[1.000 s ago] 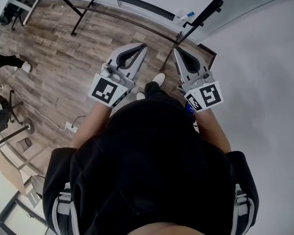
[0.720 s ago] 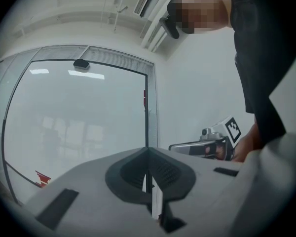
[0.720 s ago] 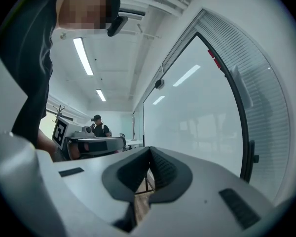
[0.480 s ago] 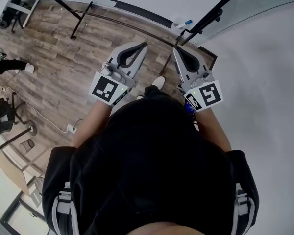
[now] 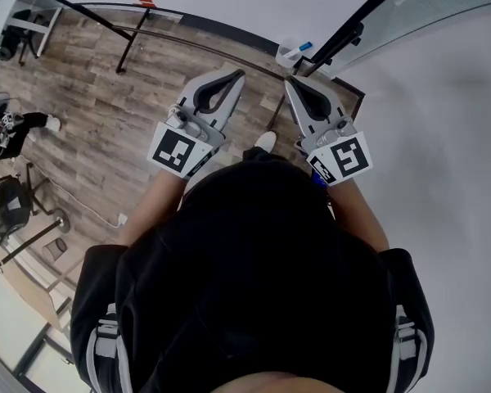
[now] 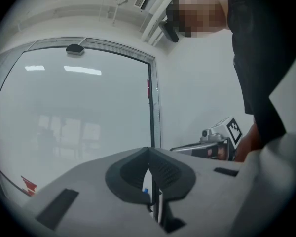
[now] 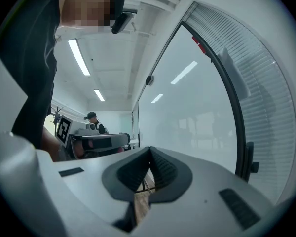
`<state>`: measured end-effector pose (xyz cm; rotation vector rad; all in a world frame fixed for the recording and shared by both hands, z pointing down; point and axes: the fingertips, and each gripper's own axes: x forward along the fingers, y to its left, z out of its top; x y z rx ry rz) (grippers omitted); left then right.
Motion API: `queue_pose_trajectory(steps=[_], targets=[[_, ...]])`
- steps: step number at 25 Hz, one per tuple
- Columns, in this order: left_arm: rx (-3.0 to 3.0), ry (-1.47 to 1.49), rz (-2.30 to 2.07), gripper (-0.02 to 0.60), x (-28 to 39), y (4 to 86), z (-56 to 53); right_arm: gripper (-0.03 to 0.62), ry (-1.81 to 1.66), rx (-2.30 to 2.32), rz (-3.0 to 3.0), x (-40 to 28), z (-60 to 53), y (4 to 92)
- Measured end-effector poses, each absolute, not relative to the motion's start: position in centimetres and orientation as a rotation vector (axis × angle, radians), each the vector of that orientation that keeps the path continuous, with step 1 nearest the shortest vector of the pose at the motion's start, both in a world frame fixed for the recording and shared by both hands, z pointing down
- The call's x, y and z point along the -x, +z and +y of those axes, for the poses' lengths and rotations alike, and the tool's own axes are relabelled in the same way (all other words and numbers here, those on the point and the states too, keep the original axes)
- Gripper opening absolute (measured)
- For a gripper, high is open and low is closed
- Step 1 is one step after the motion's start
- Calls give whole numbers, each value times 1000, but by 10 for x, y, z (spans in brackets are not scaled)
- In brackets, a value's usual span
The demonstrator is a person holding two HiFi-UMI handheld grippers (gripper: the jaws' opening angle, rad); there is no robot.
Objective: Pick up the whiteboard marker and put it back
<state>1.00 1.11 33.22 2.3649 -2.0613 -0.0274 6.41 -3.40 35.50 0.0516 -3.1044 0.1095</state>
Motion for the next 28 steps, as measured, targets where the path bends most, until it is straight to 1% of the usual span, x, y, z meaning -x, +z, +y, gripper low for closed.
queue_pose_trajectory(steps=[9, 28], targets=[[-2357, 6, -2040, 3, -2, 340, -40, -6, 42, -68, -3084, -58, -77, 364], [-2388, 29, -1973, 3, 4, 342, -75, -6, 109, -133, -3068, -56, -110, 373]])
